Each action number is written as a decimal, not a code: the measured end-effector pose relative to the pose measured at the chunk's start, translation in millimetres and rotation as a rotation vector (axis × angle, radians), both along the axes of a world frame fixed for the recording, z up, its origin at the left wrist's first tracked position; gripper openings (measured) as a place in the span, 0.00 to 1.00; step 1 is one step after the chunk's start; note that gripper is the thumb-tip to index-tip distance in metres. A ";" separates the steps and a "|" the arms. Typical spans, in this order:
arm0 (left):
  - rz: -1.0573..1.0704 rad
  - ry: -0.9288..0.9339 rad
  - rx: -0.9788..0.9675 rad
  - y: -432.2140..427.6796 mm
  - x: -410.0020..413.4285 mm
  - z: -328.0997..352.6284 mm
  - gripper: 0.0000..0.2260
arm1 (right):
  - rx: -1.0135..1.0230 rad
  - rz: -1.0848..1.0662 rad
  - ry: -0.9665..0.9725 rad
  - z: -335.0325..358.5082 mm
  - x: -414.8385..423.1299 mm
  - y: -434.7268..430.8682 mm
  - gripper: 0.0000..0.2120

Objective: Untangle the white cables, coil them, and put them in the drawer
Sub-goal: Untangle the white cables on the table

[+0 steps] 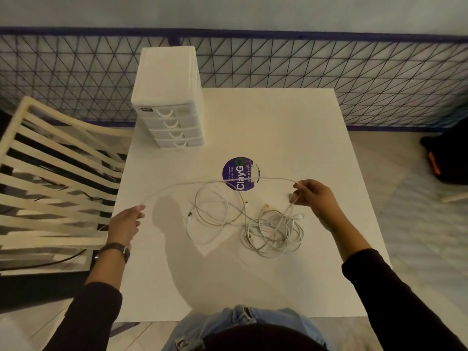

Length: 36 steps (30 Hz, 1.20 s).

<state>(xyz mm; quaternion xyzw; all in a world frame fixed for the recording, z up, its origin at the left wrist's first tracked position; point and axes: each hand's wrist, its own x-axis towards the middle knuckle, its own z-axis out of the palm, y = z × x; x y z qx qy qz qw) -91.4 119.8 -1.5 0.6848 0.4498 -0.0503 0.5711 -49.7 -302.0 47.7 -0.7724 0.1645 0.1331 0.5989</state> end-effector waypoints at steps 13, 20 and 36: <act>-0.708 -0.156 -0.233 -175.7 -19.4 25.0 0.18 | 0.705 -0.122 0.047 40.5 5.0 62.4 0.07; -0.656 -0.159 -0.482 -194.5 -9.6 41.6 0.15 | 0.641 -0.143 0.073 29.7 5.1 59.9 0.11; 0.022 -0.565 -0.991 -47.8 30.0 91.5 0.20 | -0.448 0.543 -0.144 -50.8 -46.3 51.3 0.09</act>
